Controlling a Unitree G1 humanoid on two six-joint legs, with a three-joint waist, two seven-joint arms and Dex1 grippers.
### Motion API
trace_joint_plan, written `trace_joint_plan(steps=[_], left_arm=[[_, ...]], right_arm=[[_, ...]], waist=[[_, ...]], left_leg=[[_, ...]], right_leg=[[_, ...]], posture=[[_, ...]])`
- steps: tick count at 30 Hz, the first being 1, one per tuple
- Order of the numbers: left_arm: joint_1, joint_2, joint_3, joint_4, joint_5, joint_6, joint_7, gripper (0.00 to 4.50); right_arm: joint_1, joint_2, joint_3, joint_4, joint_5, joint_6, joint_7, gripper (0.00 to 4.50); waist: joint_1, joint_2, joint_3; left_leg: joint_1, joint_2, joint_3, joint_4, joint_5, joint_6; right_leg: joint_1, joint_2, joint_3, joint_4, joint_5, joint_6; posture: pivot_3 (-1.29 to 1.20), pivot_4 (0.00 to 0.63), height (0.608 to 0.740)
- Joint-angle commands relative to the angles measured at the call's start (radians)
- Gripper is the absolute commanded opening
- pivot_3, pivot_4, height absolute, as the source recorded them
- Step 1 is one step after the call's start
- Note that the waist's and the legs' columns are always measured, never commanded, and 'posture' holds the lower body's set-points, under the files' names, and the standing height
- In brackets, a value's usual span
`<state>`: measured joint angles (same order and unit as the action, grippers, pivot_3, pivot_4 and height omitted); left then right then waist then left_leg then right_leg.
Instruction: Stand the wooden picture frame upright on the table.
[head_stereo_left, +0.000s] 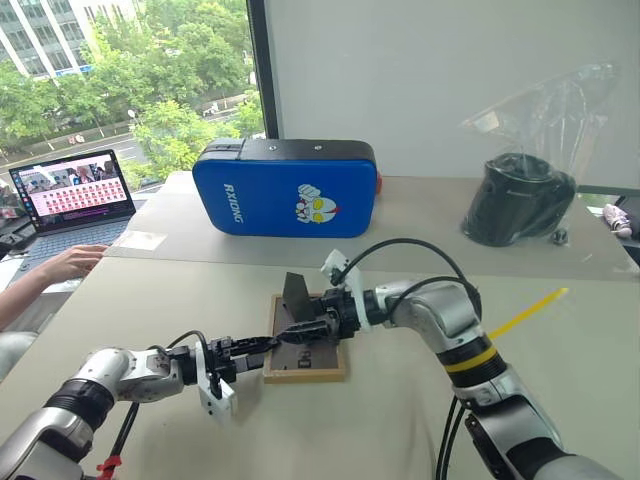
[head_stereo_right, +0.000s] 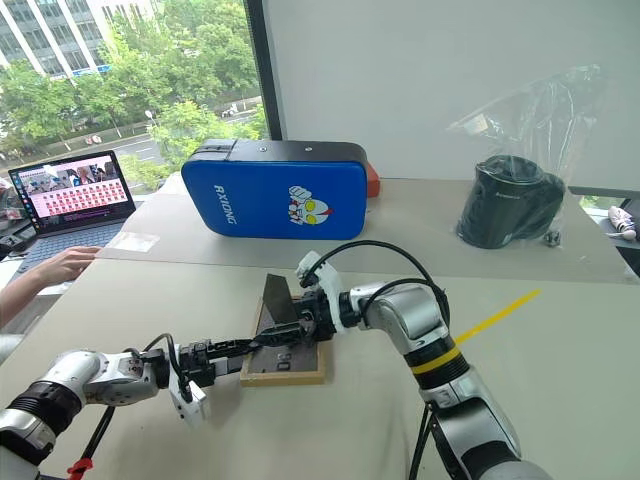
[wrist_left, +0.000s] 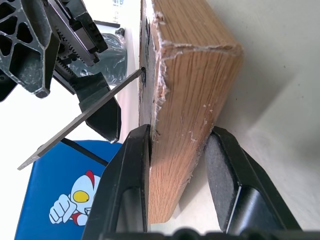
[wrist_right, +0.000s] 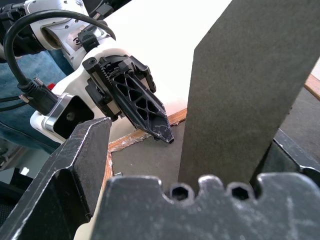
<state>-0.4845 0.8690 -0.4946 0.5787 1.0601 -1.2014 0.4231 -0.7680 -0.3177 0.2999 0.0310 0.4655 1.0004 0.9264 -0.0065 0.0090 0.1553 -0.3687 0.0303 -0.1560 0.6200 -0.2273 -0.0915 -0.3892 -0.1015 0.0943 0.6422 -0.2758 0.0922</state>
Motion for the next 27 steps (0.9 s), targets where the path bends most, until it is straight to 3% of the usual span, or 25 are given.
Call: trace_joint_plan(steps=[1, 6, 9, 15, 21, 23, 27], left_arm=[[0.042, -0.035, -0.092, 0.038, 0.053, -0.005, -0.055, 1.23], [0.033, -0.037, -0.095, 0.048, 0.059, -0.01, -0.05, 1.23], [0.028, -0.037, -0.096, 0.055, 0.062, -0.014, -0.047, 1.23], [0.01, -0.04, -0.094, 0.079, 0.059, -0.034, -0.033, 1.23], [-0.016, -0.032, -0.069, 0.083, 0.036, -0.081, 0.003, 1.23], [-0.025, -0.029, -0.056, 0.07, 0.014, -0.104, -0.001, 1.23], [-0.029, -0.03, -0.052, 0.071, 0.006, -0.117, -0.009, 1.23]], right_arm=[[0.016, -0.045, -0.058, -0.019, -0.008, -0.029, -0.021, 4.41], [0.083, -0.178, -0.13, -0.06, -0.024, -0.066, -0.018, 4.41], [0.154, -0.271, -0.156, -0.125, -0.078, -0.228, 0.004, 4.41], [0.394, -0.461, -0.008, -0.216, -0.504, -1.113, -0.015, 4.41], [0.428, -0.399, 0.069, -0.152, -0.866, -1.609, -0.299, 4.41], [0.412, -0.365, 0.088, -0.116, -1.012, -1.683, -0.413, 4.41], [0.39, -0.31, 0.095, -0.068, -1.093, -1.732, -0.502, 4.41]], waist=[[0.002, 0.0, 0.0], [0.009, 0.0, 0.0], [0.01, 0.0, 0.0], [0.01, 0.0, 0.0], [0.0, -0.001, 0.001], [-0.002, -0.004, 0.001], [-0.003, -0.007, 0.002]], left_leg=[[0.0, 0.0, 0.0, 0.0, 0.0, 0.0], [0.0, -0.001, 0.0, 0.0, 0.0, 0.0], [0.0, -0.001, 0.0, -0.001, 0.0, 0.0], [0.0, -0.002, 0.002, -0.003, 0.0, 0.0], [0.001, -0.002, 0.002, -0.004, 0.003, -0.005], [0.001, -0.002, 0.002, -0.004, 0.003, -0.005], [0.0, -0.002, 0.002, -0.005, 0.003, -0.005]], right_leg=[[0.0, 0.0, 0.0, 0.0, 0.0, 0.0], [0.0, -0.001, 0.0, -0.001, 0.0, 0.0], [0.0, -0.002, 0.0, -0.001, 0.0, 0.0], [0.0, -0.003, 0.0, -0.003, -0.001, 0.002], [0.001, -0.004, 0.0, -0.003, -0.001, 0.003], [0.001, -0.004, 0.0, -0.002, -0.001, 0.003], [0.0, -0.004, 0.0, -0.004, -0.001, 0.003]], posture=[[0.0, 0.15, 0.74], [0.0, 0.15, 0.74], [0.0, 0.15, 0.74], [0.0, 0.15, 0.74], [0.0, 0.15, 0.74], [0.0, 0.15, 0.74], [0.0, 0.15, 0.74]])
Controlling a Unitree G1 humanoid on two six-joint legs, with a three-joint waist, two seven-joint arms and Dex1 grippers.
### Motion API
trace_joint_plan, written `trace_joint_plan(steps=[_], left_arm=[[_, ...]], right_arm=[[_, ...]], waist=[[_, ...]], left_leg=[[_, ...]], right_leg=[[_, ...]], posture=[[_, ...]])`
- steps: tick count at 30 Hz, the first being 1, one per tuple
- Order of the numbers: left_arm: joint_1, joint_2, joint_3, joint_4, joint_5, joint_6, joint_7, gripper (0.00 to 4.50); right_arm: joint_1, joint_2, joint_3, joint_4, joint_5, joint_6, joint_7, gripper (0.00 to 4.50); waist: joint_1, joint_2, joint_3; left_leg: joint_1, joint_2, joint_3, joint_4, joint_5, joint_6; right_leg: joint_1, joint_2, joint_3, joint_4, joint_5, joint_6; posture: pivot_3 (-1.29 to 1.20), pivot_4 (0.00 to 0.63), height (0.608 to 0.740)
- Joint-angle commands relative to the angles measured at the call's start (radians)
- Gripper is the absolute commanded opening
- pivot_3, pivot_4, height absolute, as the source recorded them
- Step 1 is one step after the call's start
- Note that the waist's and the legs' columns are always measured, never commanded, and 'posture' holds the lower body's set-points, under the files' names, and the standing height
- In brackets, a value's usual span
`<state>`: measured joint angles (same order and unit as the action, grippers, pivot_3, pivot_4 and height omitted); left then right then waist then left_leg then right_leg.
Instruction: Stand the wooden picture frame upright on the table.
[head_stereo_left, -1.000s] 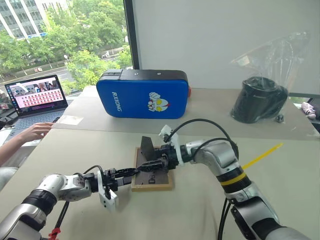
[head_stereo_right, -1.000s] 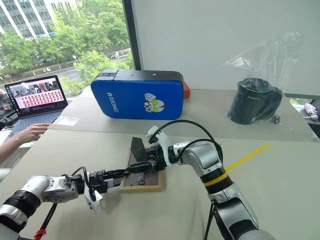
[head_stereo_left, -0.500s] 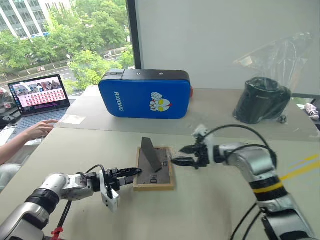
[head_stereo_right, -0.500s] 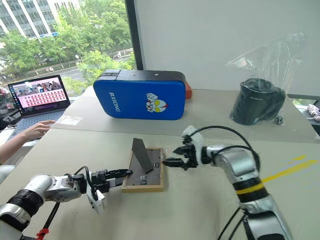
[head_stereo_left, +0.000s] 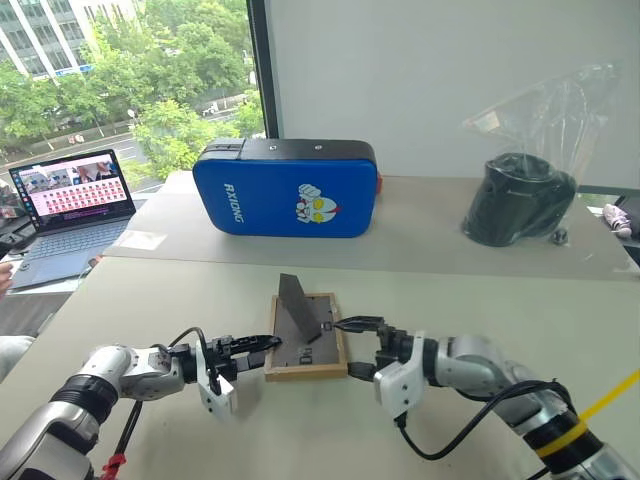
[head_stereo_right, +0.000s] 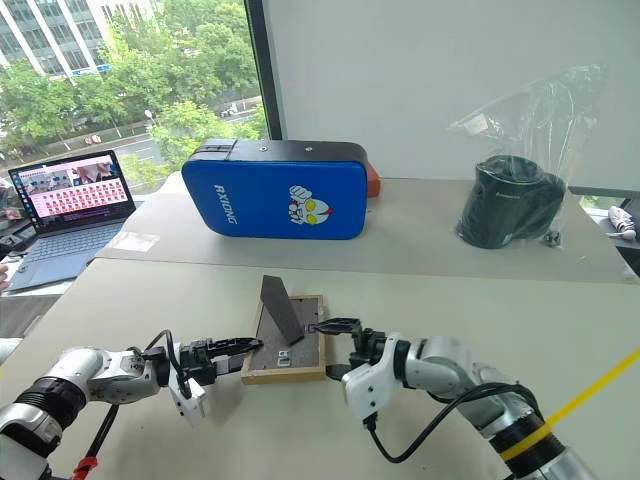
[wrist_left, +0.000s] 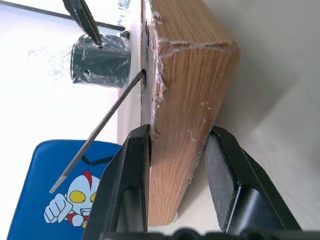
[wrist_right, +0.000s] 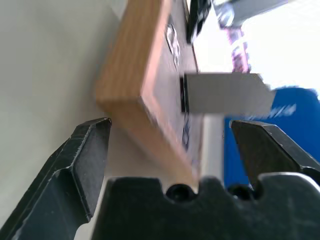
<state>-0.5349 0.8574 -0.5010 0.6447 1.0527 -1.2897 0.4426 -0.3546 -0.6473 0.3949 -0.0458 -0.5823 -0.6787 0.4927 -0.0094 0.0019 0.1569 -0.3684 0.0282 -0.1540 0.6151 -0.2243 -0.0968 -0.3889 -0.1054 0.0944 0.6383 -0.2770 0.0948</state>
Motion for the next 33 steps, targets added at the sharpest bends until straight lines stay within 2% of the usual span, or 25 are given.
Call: trace_joint_plan(steps=[1, 5, 6, 10, 13, 15, 17, 19, 21, 23, 25, 29, 31, 33], left_arm=[[0.021, -0.019, -0.045, 0.006, 0.014, -0.03, -0.029, 1.23], [0.023, -0.021, -0.041, 0.007, 0.012, -0.033, -0.03, 1.23], [0.023, -0.022, -0.041, 0.007, 0.012, -0.033, -0.031, 1.23], [0.027, -0.026, -0.041, 0.007, 0.015, -0.026, -0.029, 1.23], [0.031, -0.03, -0.039, 0.008, 0.012, -0.02, -0.029, 1.23], [0.032, -0.034, -0.033, 0.017, -0.008, -0.016, -0.037, 1.23], [0.03, -0.039, -0.028, 0.032, -0.046, -0.026, -0.056, 1.23], [0.029, -0.044, -0.018, 0.046, -0.094, -0.027, -0.08, 2.11], [0.035, -0.051, 0.009, 0.057, -0.163, -0.002, -0.109, 2.77], [0.064, -0.044, 0.058, 0.06, -0.321, 0.031, -0.163, 3.46], [0.114, -0.035, 0.104, 0.038, -0.485, 0.083, -0.229, 3.46], [0.292, -0.047, 0.24, -0.122, -0.853, 0.354, -0.387, 3.46], [0.394, -0.062, 0.288, -0.231, -0.928, 0.467, -0.426, 3.46], [0.501, -0.093, 0.322, -0.329, -0.959, 0.567, -0.446, 3.46]], right_arm=[[-0.025, 0.023, 0.002, 0.016, -0.06, -0.064, -0.079, 4.41], [-0.012, 0.021, 0.017, 0.035, -0.084, -0.091, -0.091, 4.41], [-0.009, 0.021, 0.016, 0.033, -0.082, -0.093, -0.092, 3.91], [0.002, 0.021, 0.014, 0.022, -0.069, -0.101, -0.09, 2.74], [0.005, 0.023, 0.015, 0.015, -0.065, -0.1, -0.089, 1.59], [0.009, 0.032, 0.01, 0.002, -0.039, -0.083, -0.082, 1.31], [0.009, 0.038, 0.003, -0.011, -0.017, -0.072, -0.071, 1.24], [0.008, 0.046, -0.007, -0.024, 0.013, -0.051, -0.054, 1.24], [0.007, 0.051, -0.019, -0.037, 0.047, -0.026, -0.033, 1.24], [0.006, 0.058, -0.048, -0.06, 0.12, 0.04, 0.002, 1.24], [0.001, 0.063, -0.08, -0.091, 0.195, 0.115, 0.038, 1.24], [-0.037, 0.051, -0.16, -0.178, 0.406, 0.35, 0.158, 1.24], [-0.077, 0.039, -0.21, -0.234, 0.547, 0.53, 0.231, 1.24], [-0.148, 0.013, -0.269, -0.284, 0.721, 0.788, 0.306, 1.24]], waist=[[0.0, 0.0, 0.0], [-0.001, -0.001, 0.0], [0.0, -0.001, 0.0], [-0.001, -0.001, 0.0], [-0.003, -0.001, 0.0], [-0.002, -0.002, -0.001], [-0.002, -0.003, -0.001], [-0.002, -0.003, -0.001], [-0.006, -0.004, -0.001], [-0.01, -0.006, 0.001], [-0.018, -0.009, 0.003], [-0.039, -0.011, 0.006], [-0.044, -0.012, 0.008], [-0.051, -0.01, 0.01]], left_leg=[[0.0, 0.0, 0.0, -0.001, 0.0, 0.0], [0.0, 0.0, 0.0, -0.004, 0.0, 0.0], [0.0, 0.0, 0.0, -0.004, 0.0, 0.0], [0.0, 0.0, 0.0, -0.005, 0.0, 0.0], [0.0, 0.0, 0.0, -0.005, 0.0, 0.0], [0.001, 0.0, 0.0, -0.005, 0.0, 0.0], [0.001, 0.0, 0.0, -0.004, 0.0, 0.0], [0.001, 0.0, 0.0, -0.004, 0.0, 0.0], [0.001, 0.0, 0.0, -0.004, 0.0, 0.0], [0.001, 0.0, 0.0, -0.004, 0.0, 0.0], [0.0, 0.0, -0.001, -0.005, 0.0, 0.0], [-0.001, 0.0, -0.001, -0.005, 0.0, 0.0], [-0.001, 0.001, -0.002, -0.005, 0.0, 0.0], [-0.001, 0.001, -0.002, -0.004, 0.0, 0.0]], right_leg=[[0.0, 0.0, 0.0, -0.001, 0.0, 0.0], [0.0, 0.0, 0.0, -0.004, 0.0, -0.001], [0.001, 0.0, 0.0, -0.005, 0.001, -0.001], [0.001, 0.0, 0.0, -0.006, 0.001, -0.001], [0.001, 0.0, 0.0, -0.006, 0.001, -0.001], [0.001, 0.0, 0.0, -0.005, 0.001, -0.001], [0.002, 0.0, -0.001, -0.005, 0.001, -0.001], [0.002, 0.0, -0.001, -0.005, 0.001, -0.001], [0.002, 0.0, -0.001, -0.005, 0.001, -0.001], [0.002, 0.0, -0.001, -0.005, 0.001, -0.001], [0.001, 0.0, -0.001, -0.005, 0.001, -0.002], [0.0, 0.0, -0.001, -0.005, 0.005, -0.008], [0.0, 0.0, -0.001, -0.003, 0.005, -0.009], [-0.001, 0.0, -0.001, -0.002, 0.005, -0.01]], posture=[[0.0, 0.15, 0.74], [0.0, 0.15, 0.74], [0.0, 0.15, 0.74], [0.0, 0.15, 0.74], [0.0, 0.15, 0.74], [0.0, 0.15, 0.74], [0.0, 0.15, 0.74], [0.0, 0.15, 0.74], [0.0, 0.15, 0.74], [0.0, 0.15, 0.74], [0.0, 0.15, 0.74], [0.0, 0.15, 0.74], [0.0, 0.15, 0.74], [0.0, 0.15, 0.74]])
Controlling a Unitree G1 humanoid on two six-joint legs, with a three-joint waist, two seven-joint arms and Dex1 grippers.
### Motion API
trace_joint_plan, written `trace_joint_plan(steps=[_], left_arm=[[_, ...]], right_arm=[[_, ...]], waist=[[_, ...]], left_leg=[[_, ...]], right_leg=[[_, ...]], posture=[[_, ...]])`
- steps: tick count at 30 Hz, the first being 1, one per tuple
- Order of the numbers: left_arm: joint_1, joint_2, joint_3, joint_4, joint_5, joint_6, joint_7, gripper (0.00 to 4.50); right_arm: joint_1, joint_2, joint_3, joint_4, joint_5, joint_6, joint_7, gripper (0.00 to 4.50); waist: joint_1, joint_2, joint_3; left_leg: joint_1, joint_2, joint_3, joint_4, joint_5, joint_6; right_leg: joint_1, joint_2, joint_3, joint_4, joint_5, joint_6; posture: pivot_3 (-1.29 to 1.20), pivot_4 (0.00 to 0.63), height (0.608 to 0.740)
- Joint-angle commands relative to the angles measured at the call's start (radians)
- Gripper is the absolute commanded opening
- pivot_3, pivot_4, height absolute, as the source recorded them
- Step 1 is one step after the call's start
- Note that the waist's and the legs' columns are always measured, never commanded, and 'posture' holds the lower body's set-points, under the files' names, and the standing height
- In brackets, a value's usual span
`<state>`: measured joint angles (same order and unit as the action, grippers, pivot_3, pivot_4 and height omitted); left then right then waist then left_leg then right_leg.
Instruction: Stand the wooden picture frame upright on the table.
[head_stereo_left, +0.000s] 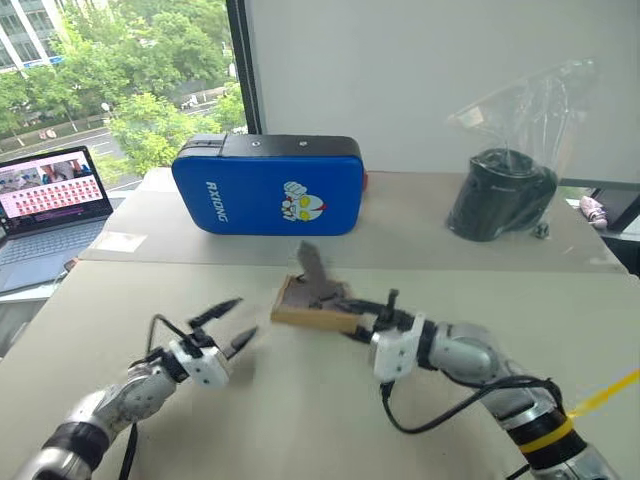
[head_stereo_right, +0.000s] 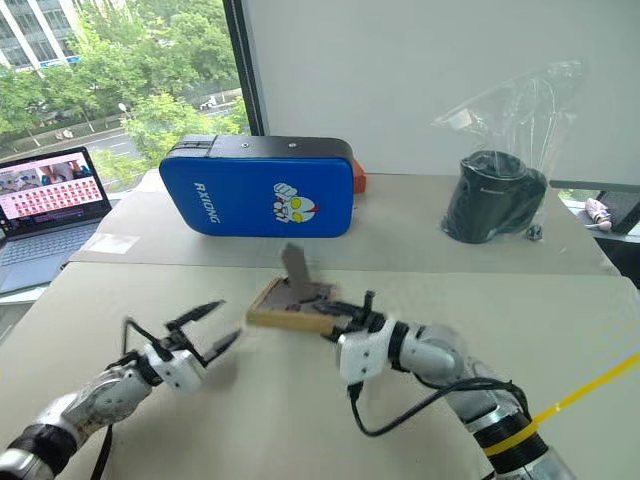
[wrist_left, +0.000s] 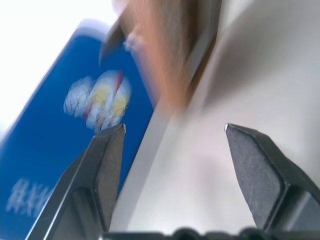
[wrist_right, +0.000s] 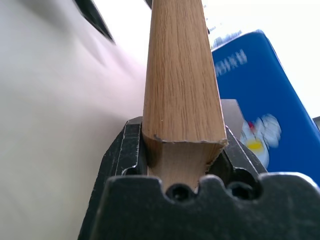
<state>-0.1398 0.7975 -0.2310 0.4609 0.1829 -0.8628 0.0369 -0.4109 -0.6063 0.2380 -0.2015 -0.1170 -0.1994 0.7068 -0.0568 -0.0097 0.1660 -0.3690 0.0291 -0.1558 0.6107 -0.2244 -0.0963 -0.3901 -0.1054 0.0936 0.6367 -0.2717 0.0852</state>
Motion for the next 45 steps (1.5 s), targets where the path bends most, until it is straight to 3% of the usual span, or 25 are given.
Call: trace_joint_plan(steps=[1, 5, 7, 9, 15, 21, 26, 28, 35, 40, 45], left_arm=[[0.147, -0.049, 0.064, -0.186, -0.096, 0.18, -0.051, 3.46], [0.252, -0.11, 0.095, -0.307, -0.077, 0.281, -0.083, 3.46], [0.286, -0.145, 0.105, -0.365, -0.079, 0.331, -0.094, 3.46], [0.305, -0.174, 0.114, -0.416, -0.083, 0.369, -0.113, 3.46], [0.333, -0.222, 0.145, -0.515, -0.107, 0.418, -0.183, 3.46], [0.375, -0.207, 0.15, -0.645, -0.38, 0.528, -0.419, 3.46], [0.388, -0.21, 0.19, -0.681, -0.402, 0.538, -0.482, 3.46], [0.395, -0.223, 0.201, -0.658, -0.38, 0.515, -0.488, 3.54], [0.383, -0.251, 0.215, -0.66, -0.354, 0.532, -0.512, 3.54], [0.348, -0.272, 0.243, -0.676, -0.366, 0.612, -0.496, 3.54], [0.317, -0.337, 0.308, -0.749, -0.447, 0.875, -0.399, 3.54]], right_arm=[[-0.122, -0.043, -0.137, -0.151, 0.345, 0.416, 0.125, 1.24], [-0.279, -0.12, -0.23, -0.158, 0.66, 0.912, 0.197, 1.24], [-0.378, -0.16, -0.278, -0.091, 0.853, 1.18, 0.251, 1.24], [-0.459, -0.156, -0.296, -0.002, 0.95, 1.371, 0.249, 1.24], [-0.462, -0.151, -0.197, 0.05, 0.892, 1.374, 0.246, 1.24], [-0.4, -0.163, -0.081, 0.099, 0.802, 1.301, 0.299, 1.24], [-0.395, -0.163, -0.065, 0.117, 0.771, 1.28, 0.316, 1.24], [-0.391, -0.159, -0.071, 0.117, 0.765, 1.277, 0.314, 2.22], [-0.384, -0.179, -0.122, 0.103, 0.777, 1.306, 0.315, 4.48], [-0.322, -0.241, -0.234, 0.059, 0.819, 1.359, 0.301, 4.48], [-0.043, -0.293, -0.465, -0.173, 0.877, 1.402, 0.208, 4.48]], waist=[[-0.003, 0.001, 0.002], [0.003, 0.002, 0.005], [0.009, 0.003, 0.006], [0.013, 0.003, 0.006], [0.015, 0.003, 0.006], [0.009, 0.003, 0.006], [0.008, 0.003, 0.006], [0.008, 0.002, 0.006], [0.011, 0.002, 0.007], [0.015, 0.002, 0.007], [0.026, 0.0, 0.007]], left_leg=[[0.0, 0.0, 0.0, 0.0, 0.0, 0.0], [0.001, 0.0, -0.001, 0.001, 0.0, 0.0], [0.001, 0.0, -0.002, 0.0, 0.0, 0.0], [0.001, 0.0, -0.001, 0.001, 0.0, 0.0], [-0.002, 0.0, -0.001, 0.0, -0.001, 0.001], [-0.011, 0.0, -0.001, 0.002, 0.0, 0.001], [-0.011, 0.001, -0.001, 0.004, 0.0, 0.0], [-0.011, 0.0, -0.001, 0.004, 0.0, 0.0], [-0.013, 0.001, -0.001, 0.004, 0.0, 0.0], [-0.014, 0.0, -0.001, 0.005, 0.0, 0.0], [-0.016, 0.0, -0.002, 0.006, -0.001, 0.001]], right_leg=[[0.0, 0.0, 0.001, 0.001, 0.0, -0.001], [0.0, 0.001, -0.001, 0.004, 0.0, -0.003], [0.0, 0.001, -0.001, 0.004, 0.0, -0.003], [0.0, 0.0, -0.001, 0.004, 0.0, -0.003], [-0.002, 0.001, -0.001, 0.003, 0.0, -0.003], [-0.012, 0.001, -0.001, 0.005, 0.0, -0.004], [-0.013, 0.002, -0.001, 0.007, 0.0, -0.004], [-0.013, 0.002, -0.001, 0.007, 0.0, -0.004], [-0.014, 0.002, -0.001, 0.007, 0.001, -0.004], [-0.014, 0.002, -0.001, 0.006, 0.001, -0.005], [-0.013, 0.001, -0.003, 0.004, 0.0, -0.004]], posture=[[0.0, 0.15, 0.74], [0.0, 0.15, 0.74], [0.0, 0.15, 0.74], [0.0, 0.15, 0.74], [0.0, 0.15, 0.74], [0.0, 0.15, 0.74], [0.0, 0.15, 0.74], [0.0, 0.15, 0.74], [0.0, 0.15, 0.74], [0.0, 0.15, 0.74], [0.0, 0.15, 0.74]])
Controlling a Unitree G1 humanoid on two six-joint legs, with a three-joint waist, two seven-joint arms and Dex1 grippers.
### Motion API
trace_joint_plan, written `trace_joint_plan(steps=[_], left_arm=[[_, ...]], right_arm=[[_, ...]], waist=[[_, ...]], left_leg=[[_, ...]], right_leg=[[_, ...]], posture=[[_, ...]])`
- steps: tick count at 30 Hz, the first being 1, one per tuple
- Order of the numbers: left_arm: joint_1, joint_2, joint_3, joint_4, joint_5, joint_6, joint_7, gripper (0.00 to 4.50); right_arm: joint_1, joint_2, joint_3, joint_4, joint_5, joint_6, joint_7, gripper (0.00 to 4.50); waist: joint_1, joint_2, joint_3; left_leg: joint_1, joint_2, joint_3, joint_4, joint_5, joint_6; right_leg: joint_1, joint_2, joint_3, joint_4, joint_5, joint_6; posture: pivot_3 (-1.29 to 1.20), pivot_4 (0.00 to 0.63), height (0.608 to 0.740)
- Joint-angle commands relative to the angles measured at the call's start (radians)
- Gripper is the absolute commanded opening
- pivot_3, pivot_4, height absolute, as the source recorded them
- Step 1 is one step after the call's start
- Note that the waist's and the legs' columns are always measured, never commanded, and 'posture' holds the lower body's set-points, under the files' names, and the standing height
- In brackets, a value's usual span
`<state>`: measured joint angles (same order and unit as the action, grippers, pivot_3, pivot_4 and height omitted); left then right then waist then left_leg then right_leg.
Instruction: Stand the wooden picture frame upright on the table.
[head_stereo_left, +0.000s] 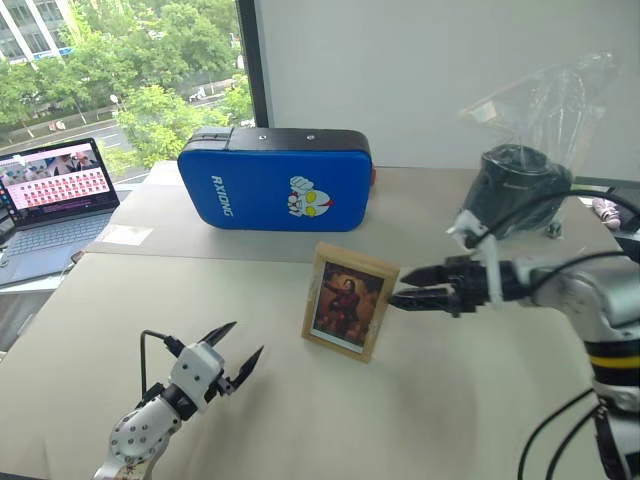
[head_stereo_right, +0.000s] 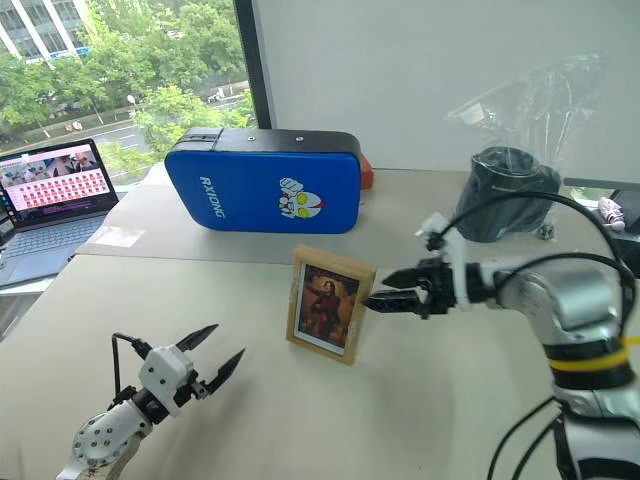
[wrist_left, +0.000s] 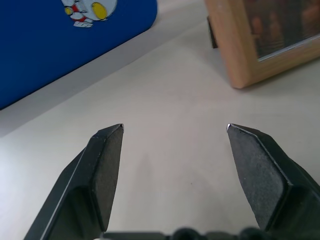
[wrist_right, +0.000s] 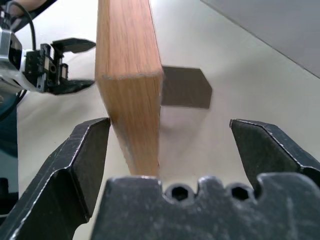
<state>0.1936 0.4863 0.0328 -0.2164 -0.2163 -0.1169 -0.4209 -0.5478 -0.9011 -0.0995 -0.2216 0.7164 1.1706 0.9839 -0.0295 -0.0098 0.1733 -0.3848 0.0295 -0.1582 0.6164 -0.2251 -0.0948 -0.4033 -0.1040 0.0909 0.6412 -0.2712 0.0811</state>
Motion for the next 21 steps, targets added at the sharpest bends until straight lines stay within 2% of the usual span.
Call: trace_joint_plan(steps=[1, 4, 6, 10, 12, 15, 21], left_arm=[[-0.031, -0.043, 0.055, -0.094, -0.059, 0.182, 0.09, 3.54], [-0.062, -0.087, 0.079, -0.155, -0.072, 0.294, 0.161, 3.54], [-0.095, -0.143, 0.106, -0.195, -0.089, 0.387, 0.248, 3.54], [-0.137, -0.205, 0.119, -0.203, -0.072, 0.446, 0.31, 3.54], [-0.155, -0.222, 0.113, -0.184, -0.068, 0.456, 0.314, 3.54], [-0.167, -0.225, 0.097, -0.16, -0.05, 0.445, 0.299, 3.54], [-0.182, -0.241, 0.114, -0.139, -0.05, 0.438, 0.295, 3.54]], right_arm=[[0.156, 0.036, -0.157, -0.219, 0.018, 0.033, -0.15, 4.48], [0.281, 0.177, -0.201, -0.372, -0.073, 0.032, -0.406, 4.48], [0.368, 0.385, -0.202, -0.477, -0.2, -0.018, -0.674, 4.48], [0.486, 0.627, -0.104, -0.518, -0.45, -0.223, -0.991, 4.48], [0.546, 0.722, -0.044, -0.483, -0.532, -0.372, -1.064, 4.48], [0.596, 0.786, 0.018, -0.414, -0.609, -0.508, -1.108, 4.48], [0.598, 0.787, 0.048, -0.364, -0.664, -0.59, -1.092, 4.48]], waist=[[-0.004, 0.0, 0.0], [-0.014, -0.003, 0.0], [-0.018, -0.004, -0.001], [-0.016, -0.003, -0.001], [-0.016, -0.003, -0.001], [-0.019, -0.003, -0.001], [-0.021, -0.003, -0.001]], left_leg=[[0.0, 0.0, 0.0, 0.0, 0.0, 0.0], [0.001, 0.0, 0.0, 0.001, 0.0, 0.0], [0.002, 0.001, 0.0, 0.003, 0.001, -0.001], [0.001, 0.002, -0.001, 0.007, 0.002, -0.003], [0.001, 0.002, -0.001, 0.008, 0.002, -0.004], [0.002, 0.003, -0.001, 0.008, 0.002, -0.004], [0.002, 0.004, -0.001, 0.007, 0.002, -0.004]], right_leg=[[0.0, 0.0, 0.0, 0.0, 0.0, 0.0], [0.0, 0.001, 0.0, 0.003, 0.0, 0.0], [0.0, 0.002, 0.001, 0.004, 0.0, 0.0], [0.0, 0.004, 0.002, 0.006, 0.001, 0.002], [0.0, 0.005, 0.003, 0.006, 0.002, 0.003], [0.0, 0.005, 0.003, 0.005, 0.002, 0.003], [0.0, 0.006, 0.003, 0.005, 0.005, -0.001]], posture=[[0.0, 0.15, 0.74], [0.0, 0.15, 0.74], [0.0, 0.15, 0.74], [0.0, 0.15, 0.74], [0.0, 0.15, 0.74], [0.0, 0.15, 0.74], [0.0, 0.15, 0.74]])
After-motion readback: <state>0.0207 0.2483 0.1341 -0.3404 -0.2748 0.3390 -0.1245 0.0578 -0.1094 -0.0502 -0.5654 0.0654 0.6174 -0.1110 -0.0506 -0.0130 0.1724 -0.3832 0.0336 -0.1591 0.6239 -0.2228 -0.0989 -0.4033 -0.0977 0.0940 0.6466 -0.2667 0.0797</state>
